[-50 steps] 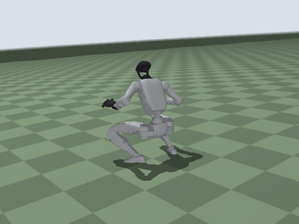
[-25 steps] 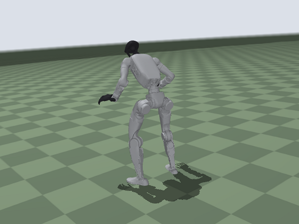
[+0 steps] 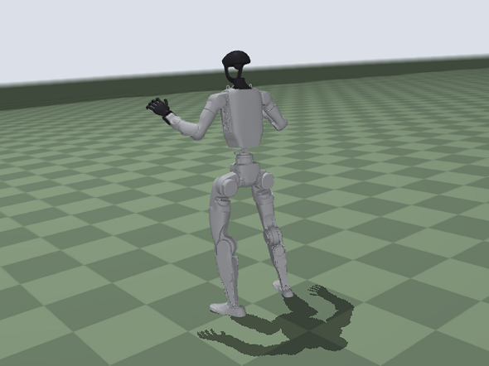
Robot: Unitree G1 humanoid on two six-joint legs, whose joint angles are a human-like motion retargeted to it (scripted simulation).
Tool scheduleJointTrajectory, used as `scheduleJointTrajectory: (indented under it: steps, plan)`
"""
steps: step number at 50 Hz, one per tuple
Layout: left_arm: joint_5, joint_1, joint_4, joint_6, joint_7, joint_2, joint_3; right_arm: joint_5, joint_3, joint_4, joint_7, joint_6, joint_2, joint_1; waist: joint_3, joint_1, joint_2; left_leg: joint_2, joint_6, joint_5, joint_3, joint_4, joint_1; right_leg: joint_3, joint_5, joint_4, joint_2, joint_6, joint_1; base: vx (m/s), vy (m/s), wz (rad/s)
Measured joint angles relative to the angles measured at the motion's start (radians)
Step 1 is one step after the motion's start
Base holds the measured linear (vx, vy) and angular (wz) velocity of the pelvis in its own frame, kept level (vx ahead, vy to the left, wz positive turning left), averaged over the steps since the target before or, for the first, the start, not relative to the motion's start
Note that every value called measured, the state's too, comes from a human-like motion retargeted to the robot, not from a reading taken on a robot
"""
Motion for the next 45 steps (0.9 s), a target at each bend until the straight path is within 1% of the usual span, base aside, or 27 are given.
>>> scheduleJointTrajectory:
  steps: [5, 9, 17, 23, 29, 33, 37, 41, 45]
  plan:
    - [-0.013, 0.096, -0.052, -0.015, -0.086, -0.036, 0.056, 0.018, -0.019, -0.006, 0.089, -0.013, 0.055, 0.048, -0.048, -0.005, -0.004, 0.0, 0.0, -0.009, -0.002, -0.007, 0.03, -0.006, -0.008, -0.013, 0.003, -0.009, 0.035, 0.1, 0.0, 0.02]
    - [-0.016, 0.176, -0.081, -0.017, -0.129, -0.069, 0.1, 0.017, -0.033, 0.001, 0.139, -0.007, 0.099, 0.078, -0.072, -0.004, -0.008, -0.001, 0.002, -0.013, 0.003, -0.009, 0.043, -0.005, -0.009, -0.02, 0.003, -0.01, 0.048, 0.05, 0.0, -0.03]
    - [-0.014, 0.256, -0.114, -0.004, -0.15, -0.089, 0.164, 0.001, -0.061, 0.008, 0.167, 0.011, 0.127, 0.11, -0.076, 0.01, -0.02, 0.003, 0.007, -0.016, 0.015, -0.008, 0.051, 0.006, -0.015, -0.013, 0.005, -0.011, 0.046, 0.0, 0.0, 0.0]
    - [0.001, 0.255, -0.126, 0.007, -0.163, -0.101, 0.2, 0.011, -0.091, 0.005, 0.194, 0.014, 0.131, 0.117, -0.083, 0.02, -0.033, 0.003, 0.007, -0.016, 0.019, -0.012, 0.046, 0.012, -0.019, -0.012, 0.006, -0.009, 0.035, 0.0, 0.0, 0.0]
    - [0.016, 0.236, -0.128, 0.027, -0.173, -0.144, 0.237, 0.013, -0.124, 0.002, 0.227, 0.024, 0.151, 0.102, -0.084, 0.015, -0.041, 0.003, 0.009, -0.018, 0.016, -0.012, 0.031, 0.014, -0.024, -0.005, 0.006, -0.006, 0.017, 0.0, 0.0, 0.0]
    - [0.02, 0.236, -0.13, 0.038, -0.173, -0.166, 0.254, 0.004, -0.147, -0.009, 0.226, 0.034, 0.177, 0.086, -0.07, 0.003, -0.043, 0.002, 0.011, -0.019, 0.012, -0.009, 0.018, 0.012, -0.024, -0.006, 0.004, -0.002, 0.008, 0.0, 0.0, 0.0]
    - [0.018, 0.242, -0.134, 0.045, -0.175, -0.171, 0.263, -0.006, -0.168, -0.027, 0.222, 0.043, 0.2, 0.077, -0.039, -0.011, -0.043, 0.001, 0.011, -0.02, 0.008, -0.005, 0.006, 0.01, -0.022, -0.006, 0.003, 0.0, 0.0, 0.0, 0.0, 0.0]
    - [0.015, 0.243, -0.138, 0.052, -0.173, -0.169, 0.268, -0.014, -0.182, -0.051, 0.226, 0.049, 0.213, 0.068, 0.009, -0.023, -0.04, 0.003, 0.01, -0.02, 0.006, 0.004, -0.006, 0.012, -0.02, 0.008, 0.001, -0.003, -0.015, 0.0, 0.0, 0.0]
    - [0.014, 0.226, -0.138, 0.057, -0.157, -0.165, 0.264, -0.018, -0.181, -0.075, 0.219, 0.054, 0.219, 0.046, 0.07, -0.035, -0.036, 0.005, 0.012, -0.016, 0.003, 0.014, -0.025, 0.018, -0.014, 0.037, -0.003, -0.007, -0.044, -0.01, 0.01, 0.0]
